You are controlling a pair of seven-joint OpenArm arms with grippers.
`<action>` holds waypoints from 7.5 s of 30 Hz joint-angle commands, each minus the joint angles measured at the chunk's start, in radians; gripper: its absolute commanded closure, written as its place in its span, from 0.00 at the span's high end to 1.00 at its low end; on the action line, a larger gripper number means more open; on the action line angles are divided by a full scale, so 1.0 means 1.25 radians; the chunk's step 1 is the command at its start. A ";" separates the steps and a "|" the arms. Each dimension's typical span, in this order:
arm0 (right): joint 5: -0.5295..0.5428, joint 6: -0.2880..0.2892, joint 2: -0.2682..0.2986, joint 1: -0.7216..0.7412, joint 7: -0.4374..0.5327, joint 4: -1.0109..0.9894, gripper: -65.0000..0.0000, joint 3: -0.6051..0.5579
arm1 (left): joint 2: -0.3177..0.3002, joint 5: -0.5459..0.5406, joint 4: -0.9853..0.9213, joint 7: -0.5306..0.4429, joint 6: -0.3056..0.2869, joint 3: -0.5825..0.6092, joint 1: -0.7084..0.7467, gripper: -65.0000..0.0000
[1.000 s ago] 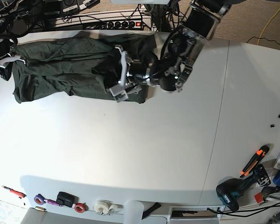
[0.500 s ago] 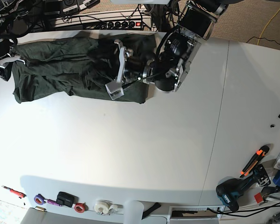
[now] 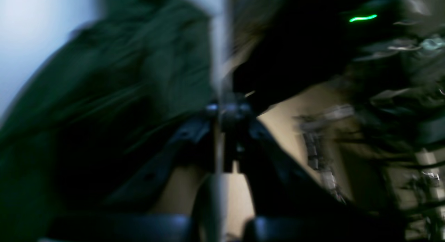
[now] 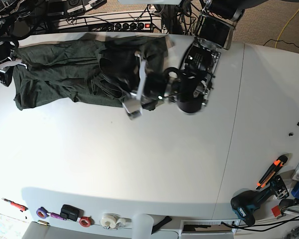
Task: Layout the t-shirt on the table in an organized manner, then fold the t-shirt properly
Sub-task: 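Fold the held shirt end over toward the right gripper with the left gripper, then hold the folded end down with the left gripper, then grasp the opposite shirt end with the right gripper and fold it over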
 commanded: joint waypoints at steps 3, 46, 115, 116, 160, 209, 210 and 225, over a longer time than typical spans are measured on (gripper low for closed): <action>0.013 -0.004 0.013 0.001 0.028 0.013 0.00 0.002 | -0.013 0.068 0.014 -0.075 -0.001 -0.023 -0.007 0.00; 0.013 -0.004 0.013 0.003 0.032 0.013 0.00 0.002 | -0.070 0.273 0.017 -0.268 -0.001 0.155 0.022 0.00; 0.049 -0.004 0.009 0.003 0.040 0.013 0.00 0.002 | -0.205 0.531 0.281 -0.408 0.167 0.201 0.202 0.42; 0.049 -0.004 0.009 0.003 0.040 0.013 0.00 0.002 | -0.205 0.549 0.280 -0.414 0.186 0.222 0.197 0.42; 0.061 -0.004 0.009 0.003 0.029 0.013 0.00 0.002 | -0.020 0.536 0.151 -0.468 0.180 0.304 0.161 0.00; 0.367 0.038 0.513 0.251 -0.221 -0.983 0.59 0.002 | -0.057 0.488 0.151 -0.467 0.105 0.304 0.132 0.47; 0.355 0.038 0.508 0.251 -0.213 -0.983 0.59 0.002 | -0.057 0.488 0.151 -0.467 0.105 0.304 0.132 0.47; 0.264 0.038 0.423 0.251 -0.125 -0.983 0.59 -0.188 | -0.057 0.488 0.151 -0.467 0.105 0.304 0.126 0.47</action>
